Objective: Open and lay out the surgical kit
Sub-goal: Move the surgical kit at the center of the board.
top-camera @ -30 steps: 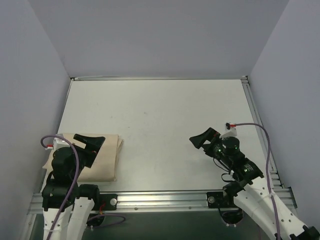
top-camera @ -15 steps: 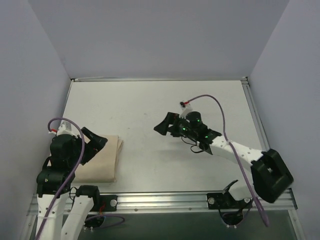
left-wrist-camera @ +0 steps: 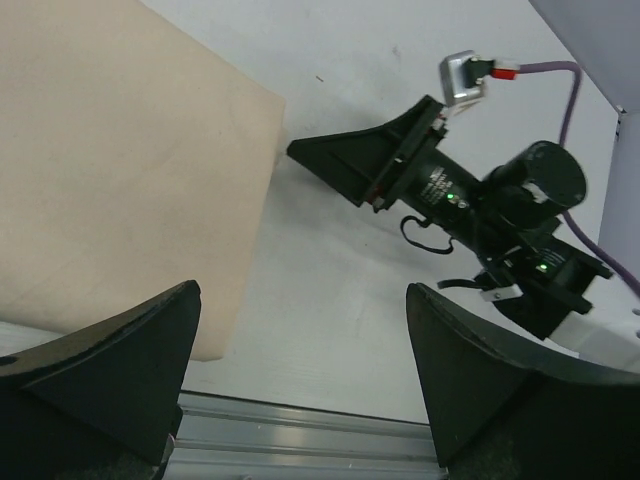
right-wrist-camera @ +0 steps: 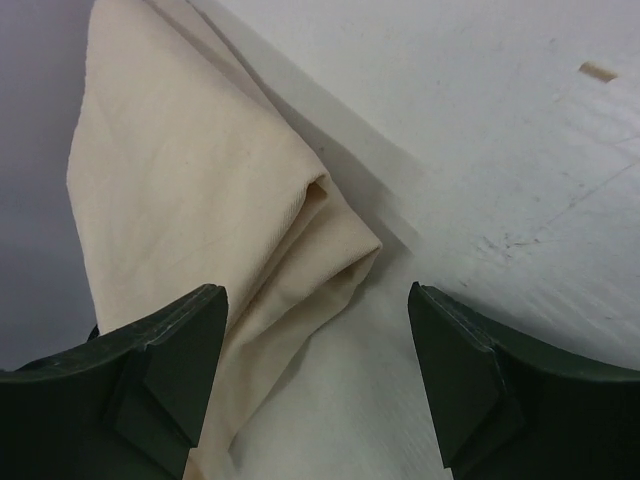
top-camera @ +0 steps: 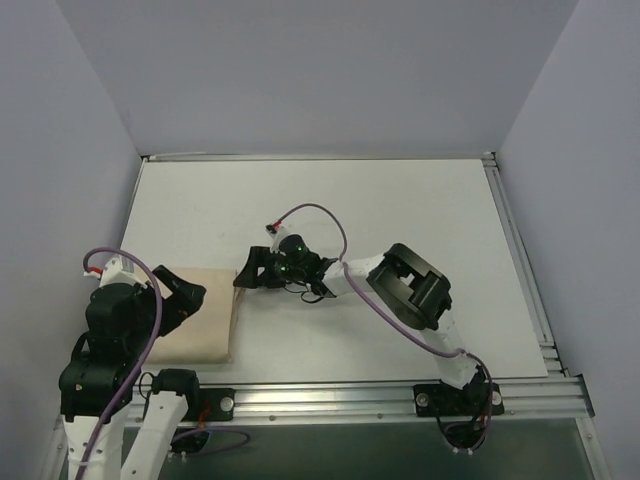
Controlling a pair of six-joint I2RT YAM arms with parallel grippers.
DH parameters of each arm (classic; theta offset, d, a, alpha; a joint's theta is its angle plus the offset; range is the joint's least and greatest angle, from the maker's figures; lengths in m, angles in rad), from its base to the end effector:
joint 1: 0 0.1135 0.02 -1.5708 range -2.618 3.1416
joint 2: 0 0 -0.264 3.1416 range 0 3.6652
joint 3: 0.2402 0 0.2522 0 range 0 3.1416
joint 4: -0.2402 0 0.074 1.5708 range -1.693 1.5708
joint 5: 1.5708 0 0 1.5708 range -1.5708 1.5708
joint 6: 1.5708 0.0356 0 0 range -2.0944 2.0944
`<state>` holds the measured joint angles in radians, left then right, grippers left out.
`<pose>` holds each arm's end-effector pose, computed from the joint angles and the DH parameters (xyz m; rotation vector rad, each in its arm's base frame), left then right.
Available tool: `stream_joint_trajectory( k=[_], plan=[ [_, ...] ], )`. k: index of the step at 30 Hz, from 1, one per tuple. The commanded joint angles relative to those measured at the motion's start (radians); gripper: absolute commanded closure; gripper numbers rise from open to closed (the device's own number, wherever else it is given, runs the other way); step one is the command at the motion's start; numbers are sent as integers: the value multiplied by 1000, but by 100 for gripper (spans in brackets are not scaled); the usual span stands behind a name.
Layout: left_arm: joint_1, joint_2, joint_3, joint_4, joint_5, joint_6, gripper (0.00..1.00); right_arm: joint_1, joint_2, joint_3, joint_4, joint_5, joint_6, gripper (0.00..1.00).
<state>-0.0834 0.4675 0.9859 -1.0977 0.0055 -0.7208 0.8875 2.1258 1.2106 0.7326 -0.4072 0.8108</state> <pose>0.0589 -0.0051 0.3460 -0.6824 2.0787 -0.4686 0.2801 0.3663 0.1609 -0.4203 1.9863 1.5231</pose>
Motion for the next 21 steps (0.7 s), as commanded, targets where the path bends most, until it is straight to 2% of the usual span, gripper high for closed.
stream_joint_trajectory(
  k=[1, 8, 11, 14, 15, 17, 18, 21],
  plan=[
    [5, 5, 69, -4, 19, 44, 8, 50, 45, 90, 91, -7, 54, 27],
    [5, 39, 92, -2, 42, 77, 9, 83, 97, 102, 136, 7, 97, 30],
    [5, 33, 73, 15, 59, 77, 12, 87, 118, 121, 145, -4, 110, 37],
    [5, 26, 53, 27, 71, 75, 16, 84, 129, 125, 149, 1, 119, 54],
    [5, 26, 51, 27, 74, 73, 19, 82, 126, 122, 151, 16, 119, 68],
    [5, 29, 46, 30, 76, 72, 22, 71, 123, 118, 152, 34, 116, 74],
    [5, 33, 40, 33, 79, 70, 25, 67, 122, 115, 151, 53, 114, 82],
    [5, 48, 33, 42, 90, 64, 34, 42, 117, 96, 165, 74, 116, 97]
  ],
)
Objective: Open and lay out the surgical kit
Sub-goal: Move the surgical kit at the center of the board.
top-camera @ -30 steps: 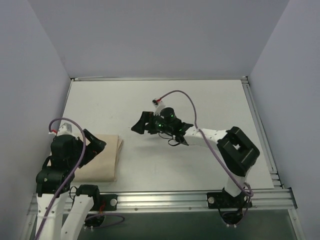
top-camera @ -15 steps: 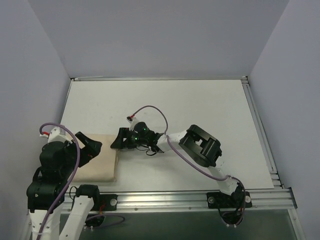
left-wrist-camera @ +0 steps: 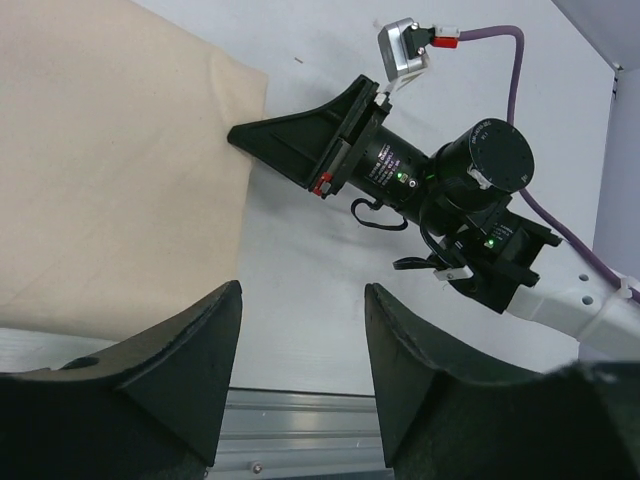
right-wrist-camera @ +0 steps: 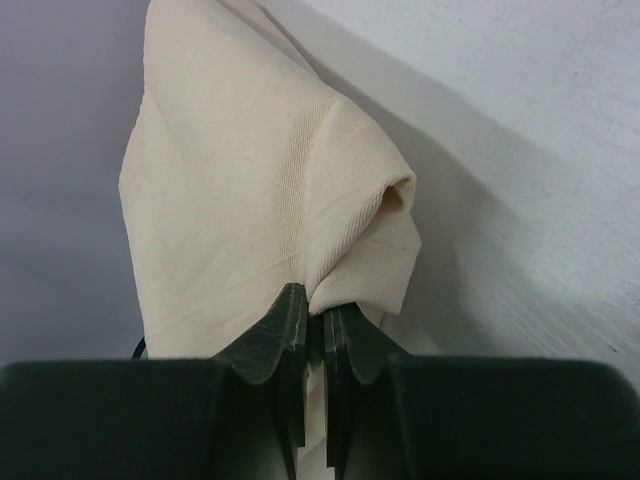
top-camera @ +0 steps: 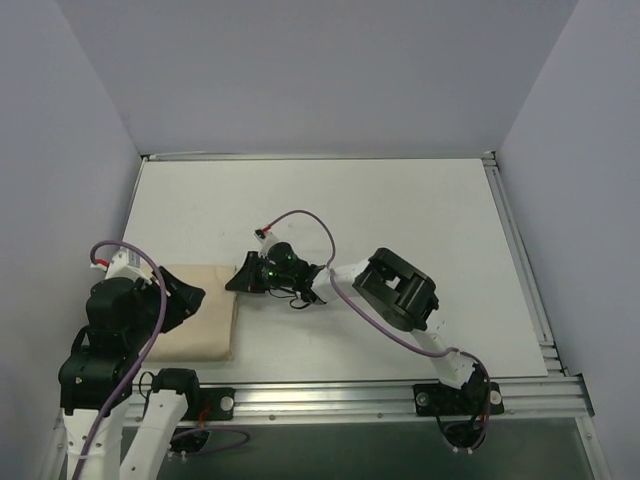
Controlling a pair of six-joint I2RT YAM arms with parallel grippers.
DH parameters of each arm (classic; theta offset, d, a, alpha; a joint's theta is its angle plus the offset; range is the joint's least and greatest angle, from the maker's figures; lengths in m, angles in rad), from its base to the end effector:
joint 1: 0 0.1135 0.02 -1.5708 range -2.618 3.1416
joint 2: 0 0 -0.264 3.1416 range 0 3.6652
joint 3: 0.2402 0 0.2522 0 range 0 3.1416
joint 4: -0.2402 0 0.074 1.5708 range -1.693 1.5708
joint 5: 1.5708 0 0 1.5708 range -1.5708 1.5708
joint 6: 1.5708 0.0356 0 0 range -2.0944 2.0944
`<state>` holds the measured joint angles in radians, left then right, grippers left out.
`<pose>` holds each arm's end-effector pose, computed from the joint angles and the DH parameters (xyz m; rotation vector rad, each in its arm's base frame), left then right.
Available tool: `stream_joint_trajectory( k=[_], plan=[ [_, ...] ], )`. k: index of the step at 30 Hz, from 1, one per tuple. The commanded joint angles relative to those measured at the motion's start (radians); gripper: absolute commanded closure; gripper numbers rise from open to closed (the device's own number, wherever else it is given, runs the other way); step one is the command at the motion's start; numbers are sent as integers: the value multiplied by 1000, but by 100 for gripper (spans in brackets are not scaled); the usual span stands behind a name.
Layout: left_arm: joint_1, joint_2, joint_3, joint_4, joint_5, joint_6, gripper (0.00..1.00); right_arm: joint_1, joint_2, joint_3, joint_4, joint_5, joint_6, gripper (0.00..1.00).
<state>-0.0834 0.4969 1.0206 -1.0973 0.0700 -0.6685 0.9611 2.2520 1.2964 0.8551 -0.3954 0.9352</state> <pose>0.0616 -0.0077 0.3544 -0.5907 2.1058 -0.5084 0.2653 0.4038 0.1424 -0.3813 1.9600 1.6727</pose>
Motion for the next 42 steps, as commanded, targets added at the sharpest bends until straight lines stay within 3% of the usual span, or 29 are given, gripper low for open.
stream_joint_trajectory(
  k=[1, 10, 16, 18, 23, 27, 28, 29, 31, 32, 35, 38, 42],
  plan=[
    [5, 25, -5, 48, 30, 7, 40, -50, -15, 1, 45, 70, -10, 100],
    [5, 187, -57, 177, 195, 14, 68, -211, -152, -242, 117, 119, -24, 100],
    [2, 290, -168, 338, 289, -48, 70, -372, -276, -494, 243, 109, 4, 100],
    [-1, 321, -217, 390, 303, -78, 75, -416, -348, -600, 257, 116, 5, 100],
    [-24, 400, -309, 493, 309, -132, 81, -427, -553, -775, 216, 179, -10, 100],
    [-56, 463, -367, 605, 266, -178, 92, -391, -722, -900, 158, 251, 14, 100],
    [-61, 479, -376, 626, 261, -186, 92, -372, -786, -930, 138, 288, 14, 96],
    [-65, 527, -382, 646, 260, -201, 94, -333, -813, -931, 106, 308, 8, 83],
    [-90, 615, -379, 692, 225, -207, 95, -285, -880, -922, 6, 352, -7, 68],
    [-93, 647, -372, 695, 206, -203, 96, -248, -902, -918, -49, 362, -21, 55],
    [-98, 747, -340, 698, 169, -192, 98, -210, -986, -879, -211, 385, -50, 39],
    [-104, 827, -307, 718, 154, -172, 98, -213, -1051, -804, -423, 424, -87, 30],
    [-113, 925, -242, 721, 131, -143, 98, -235, -1121, -714, -612, 529, -182, 27]
  ],
)
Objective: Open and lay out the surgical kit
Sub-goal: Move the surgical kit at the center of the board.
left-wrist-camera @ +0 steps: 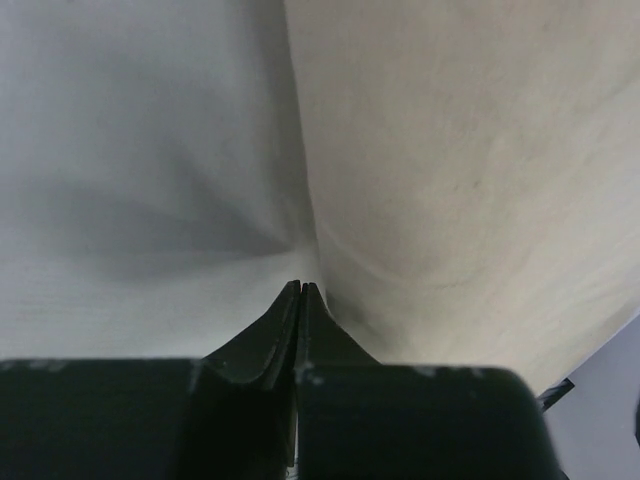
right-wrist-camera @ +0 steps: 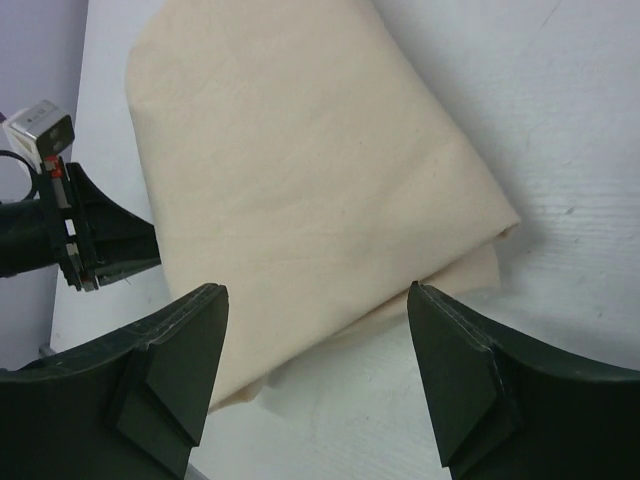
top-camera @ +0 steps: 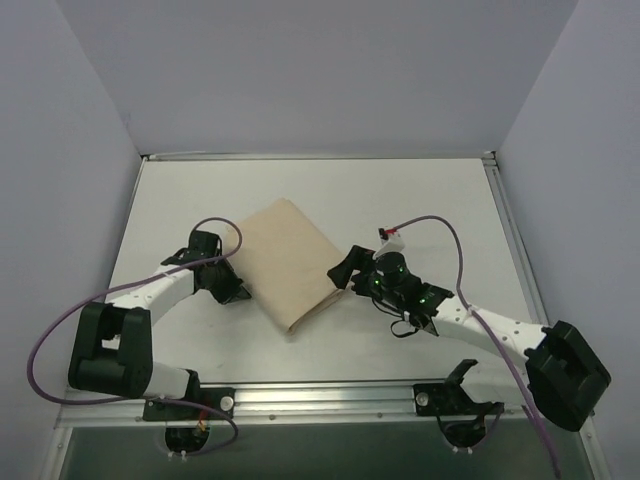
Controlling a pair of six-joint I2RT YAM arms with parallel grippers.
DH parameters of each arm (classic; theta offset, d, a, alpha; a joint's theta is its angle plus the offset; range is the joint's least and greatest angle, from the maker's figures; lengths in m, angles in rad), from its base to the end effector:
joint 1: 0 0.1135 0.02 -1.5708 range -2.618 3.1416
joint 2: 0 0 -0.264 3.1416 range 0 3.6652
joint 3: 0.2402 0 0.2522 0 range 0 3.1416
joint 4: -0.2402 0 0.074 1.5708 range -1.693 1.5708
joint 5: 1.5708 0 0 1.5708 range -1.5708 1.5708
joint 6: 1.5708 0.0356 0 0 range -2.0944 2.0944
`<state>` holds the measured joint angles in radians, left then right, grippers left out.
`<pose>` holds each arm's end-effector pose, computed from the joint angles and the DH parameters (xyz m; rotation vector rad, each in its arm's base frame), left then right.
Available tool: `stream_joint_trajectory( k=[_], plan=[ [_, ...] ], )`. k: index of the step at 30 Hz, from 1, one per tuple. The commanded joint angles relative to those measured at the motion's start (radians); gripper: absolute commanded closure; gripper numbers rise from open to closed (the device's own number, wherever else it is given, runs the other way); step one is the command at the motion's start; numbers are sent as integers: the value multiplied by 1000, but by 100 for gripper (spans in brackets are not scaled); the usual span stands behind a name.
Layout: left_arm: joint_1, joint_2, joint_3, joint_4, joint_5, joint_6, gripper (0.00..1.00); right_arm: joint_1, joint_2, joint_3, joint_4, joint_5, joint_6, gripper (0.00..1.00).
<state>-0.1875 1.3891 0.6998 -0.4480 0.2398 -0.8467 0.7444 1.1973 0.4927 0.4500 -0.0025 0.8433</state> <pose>0.2392 -0.0540 0.1651 -0.8421 2.6930 -0.6025 0.1877 0.1730 0.2187 0.0958 1.9734 1.0908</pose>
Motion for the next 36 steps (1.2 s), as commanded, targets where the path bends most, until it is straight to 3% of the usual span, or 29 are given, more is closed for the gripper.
stream_joint_trajectory(
  k=[1, 6, 11, 15, 16, 25, 36],
  plan=[
    [-9, 71, 95, 74, -52, 41, 98, -26, -86, 105, -221, 150, -105, 27],
    [-13, 232, 259, 63, -48, 109, 98, -172, -44, 144, -168, 52, -164, 40],
    [-44, 395, 400, 71, 6, 129, 98, -312, 117, 170, -53, -66, -197, 70],
    [-90, 465, 489, 88, 24, 127, 98, -318, 258, 227, -24, -70, -222, 87],
    [-104, 494, 530, 86, 21, 129, 98, -318, 327, 262, -22, -91, -228, 96],
    [-125, 668, 728, 83, 81, 112, 98, -307, 617, 447, -8, -188, -240, 100],
    [-125, 951, 1209, -49, 153, 127, 97, -327, 849, 713, -60, -179, -254, 100]
  ],
)
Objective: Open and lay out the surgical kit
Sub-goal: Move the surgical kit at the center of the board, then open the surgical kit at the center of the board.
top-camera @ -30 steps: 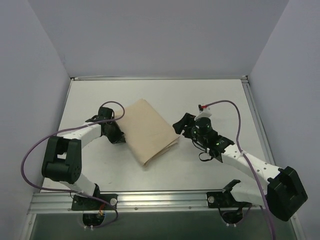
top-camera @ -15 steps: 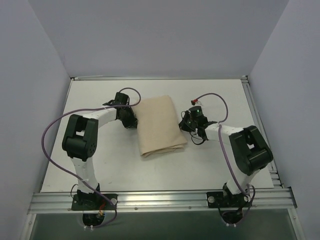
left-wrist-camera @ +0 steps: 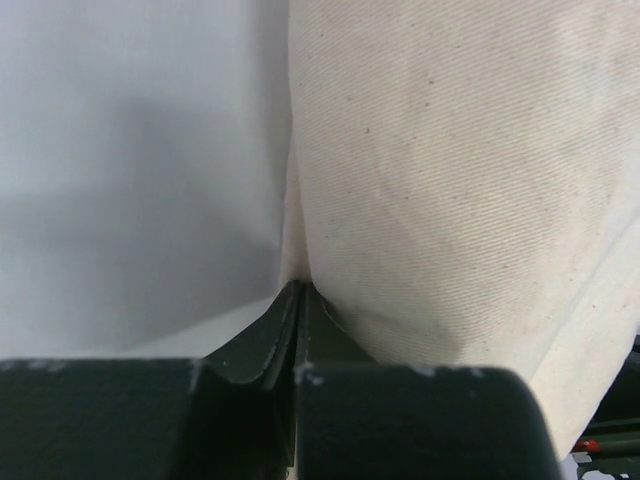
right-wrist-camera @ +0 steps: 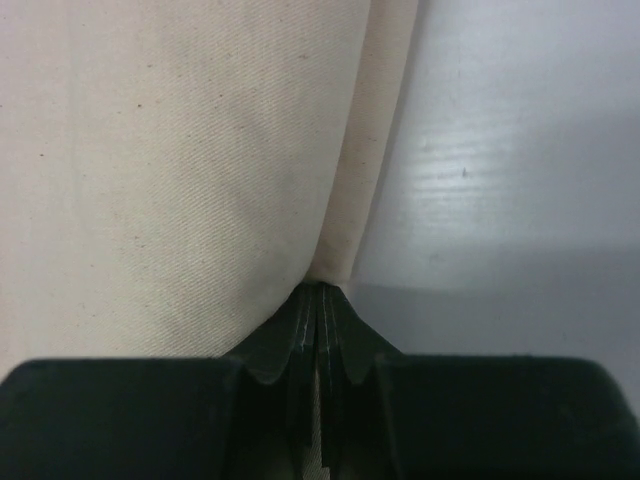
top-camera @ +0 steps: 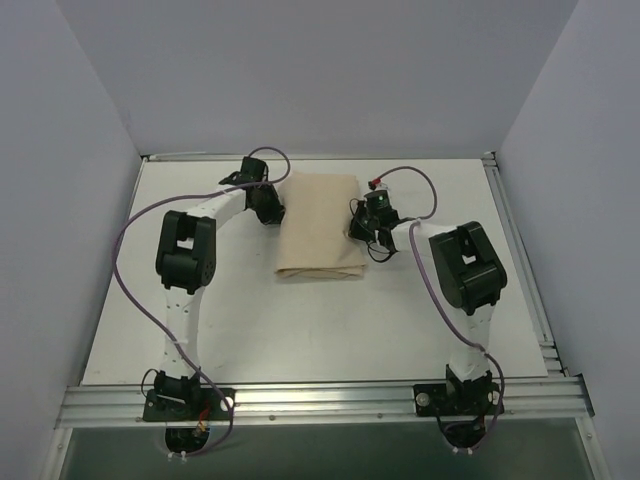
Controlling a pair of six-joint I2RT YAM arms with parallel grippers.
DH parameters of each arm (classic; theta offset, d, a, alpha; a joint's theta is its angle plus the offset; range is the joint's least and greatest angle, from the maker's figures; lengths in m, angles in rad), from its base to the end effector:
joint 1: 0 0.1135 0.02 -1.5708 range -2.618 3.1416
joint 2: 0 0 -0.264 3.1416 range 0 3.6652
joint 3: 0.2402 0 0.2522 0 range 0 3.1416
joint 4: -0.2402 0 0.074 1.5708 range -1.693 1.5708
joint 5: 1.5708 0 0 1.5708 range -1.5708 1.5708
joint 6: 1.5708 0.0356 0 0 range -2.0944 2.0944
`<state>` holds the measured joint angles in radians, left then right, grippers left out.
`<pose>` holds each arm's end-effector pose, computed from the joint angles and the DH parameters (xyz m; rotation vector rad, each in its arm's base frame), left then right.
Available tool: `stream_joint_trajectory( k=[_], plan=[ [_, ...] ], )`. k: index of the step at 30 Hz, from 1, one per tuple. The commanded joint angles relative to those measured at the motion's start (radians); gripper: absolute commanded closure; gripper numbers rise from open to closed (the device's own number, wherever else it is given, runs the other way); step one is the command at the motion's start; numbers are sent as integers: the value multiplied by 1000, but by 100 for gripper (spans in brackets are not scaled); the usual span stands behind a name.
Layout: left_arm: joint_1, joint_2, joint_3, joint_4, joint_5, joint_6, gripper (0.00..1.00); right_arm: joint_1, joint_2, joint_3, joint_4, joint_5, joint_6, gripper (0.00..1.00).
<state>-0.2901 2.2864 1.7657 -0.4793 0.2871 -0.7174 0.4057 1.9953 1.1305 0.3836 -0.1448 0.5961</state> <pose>0.4705 -0.1510 0.1519 -0.4583 2.6499 -0.7207 0.3932 0.1745 0.1560 0.1095 2.1337 0.7569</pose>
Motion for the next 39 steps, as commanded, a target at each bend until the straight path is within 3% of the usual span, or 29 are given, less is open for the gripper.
stream_joint_trajectory(
  k=[1, 4, 9, 12, 13, 14, 15, 16, 18, 19, 25, 27, 28, 32, 34, 35, 39],
  plan=[
    [-21, 70, 176, -37, 106, 6, 98, 7, 59, 104, -9, -38, -7, 100],
    [-21, 105, 250, -84, 104, 6, 98, -10, 57, 120, -14, -23, -13, 100],
    [-23, 116, 224, -18, 138, -30, 96, -87, 89, 176, -37, -59, -45, 96],
    [-18, 87, 192, -19, 115, -30, 84, -120, 82, 204, -77, -65, -80, 85],
    [-15, 70, 167, -9, 100, -28, 76, -129, 71, 201, -84, -62, -88, 76],
    [-6, 49, 114, 14, 68, -30, 58, -139, 59, 195, -92, -62, -91, 70],
    [2, 10, 89, 21, 51, -33, 50, -148, 33, 186, -95, -65, -94, 64],
    [11, -7, 66, 28, 40, -39, 43, -163, 17, 183, -110, -64, -99, 56],
    [47, -34, 25, 48, 44, -40, 35, -174, -21, 180, -141, -58, -108, 50],
    [60, -51, 21, 47, 43, -39, 33, -182, -35, 180, -175, -52, -114, 43],
    [135, -105, 69, -53, 3, -14, 29, -225, -162, 100, -252, -61, -124, 26],
    [141, -140, 80, -108, -23, -11, 29, -257, -214, 60, -244, -108, -92, 15],
    [138, -157, 80, -129, -40, -11, 29, -264, -231, 37, -220, -149, -84, 1],
    [103, -301, -7, -148, -46, -4, 26, -298, -273, -43, -219, -327, -53, 0],
    [82, -419, -61, -134, -46, 33, 17, -306, -305, -51, -277, -397, -73, 0],
    [57, -465, -137, -124, -26, 45, 6, -306, -320, -66, -299, -389, -84, 0],
    [26, -645, -257, -149, 62, 39, 6, -317, -406, -121, -351, -446, -127, 0]
  ],
)
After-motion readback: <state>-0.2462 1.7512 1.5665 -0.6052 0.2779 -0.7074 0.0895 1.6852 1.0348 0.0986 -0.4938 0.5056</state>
